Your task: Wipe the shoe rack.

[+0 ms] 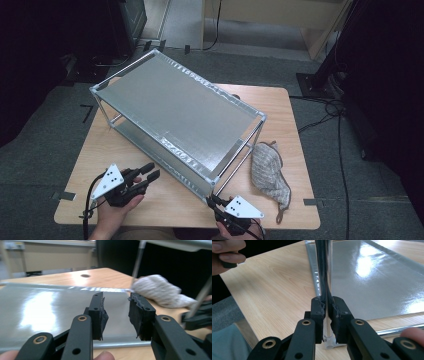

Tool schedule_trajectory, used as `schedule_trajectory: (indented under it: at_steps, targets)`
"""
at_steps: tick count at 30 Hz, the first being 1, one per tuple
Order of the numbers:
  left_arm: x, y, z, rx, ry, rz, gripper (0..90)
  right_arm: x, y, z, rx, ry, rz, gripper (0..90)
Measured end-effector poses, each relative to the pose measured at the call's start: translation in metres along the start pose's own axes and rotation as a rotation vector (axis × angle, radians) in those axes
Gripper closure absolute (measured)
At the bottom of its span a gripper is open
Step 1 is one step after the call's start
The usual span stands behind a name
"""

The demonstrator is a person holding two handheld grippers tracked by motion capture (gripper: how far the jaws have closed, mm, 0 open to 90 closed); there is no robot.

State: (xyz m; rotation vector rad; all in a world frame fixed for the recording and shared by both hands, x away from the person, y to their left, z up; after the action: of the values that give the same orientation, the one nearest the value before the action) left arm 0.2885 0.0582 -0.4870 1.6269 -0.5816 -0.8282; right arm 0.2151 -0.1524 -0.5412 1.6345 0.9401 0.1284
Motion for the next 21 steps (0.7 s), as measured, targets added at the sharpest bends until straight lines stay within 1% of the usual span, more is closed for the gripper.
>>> schedule_trajectory:
  at_steps: [4, 5, 7, 12, 16, 19, 21]
  targets:
    - [-0.003, -0.009, -0.029, -0.022, 0.080, -0.007, 62.7, -0.005, 0.000, 0.006, -0.004, 0.003, -0.004, 81.0]
    - [-0.004, -0.011, -0.037, -0.028, 0.106, -0.006, 63.8, -0.007, -0.001, 0.006, -0.002, 0.007, -0.010, 81.0]
    - [-0.007, -0.015, -0.053, -0.061, 0.152, 0.000, 63.8, -0.010, -0.002, 0.009, -0.009, 0.012, -0.011, 81.1]
    - [-0.016, -0.026, -0.090, -0.094, 0.284, -0.017, 59.1, -0.016, -0.003, 0.014, -0.009, 0.009, -0.012, 81.0]
    - [-0.019, -0.031, -0.114, -0.126, 0.353, -0.012, 58.5, -0.021, -0.004, 0.016, -0.005, 0.007, -0.014, 81.0]
    - [-0.023, -0.038, -0.133, -0.141, 0.421, -0.032, 58.3, -0.024, -0.005, 0.018, -0.009, 0.013, -0.017, 81.1]
    - [-0.024, -0.043, -0.148, -0.167, 0.477, -0.055, 58.4, -0.027, -0.006, 0.020, -0.010, 0.013, -0.017, 81.0]
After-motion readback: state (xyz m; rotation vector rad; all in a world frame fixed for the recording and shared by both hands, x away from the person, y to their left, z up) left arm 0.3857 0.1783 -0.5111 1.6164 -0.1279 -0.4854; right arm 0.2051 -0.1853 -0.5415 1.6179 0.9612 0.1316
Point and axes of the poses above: each handheld gripper's, and its own axes: x roughly forward along the jaws, y roughly out of its top, z roughly to its right, the point moved 10 cm from there along x, roughly forward along the jaws, and after that the axes turned 13 degrees about x, right-handed, at the moved point
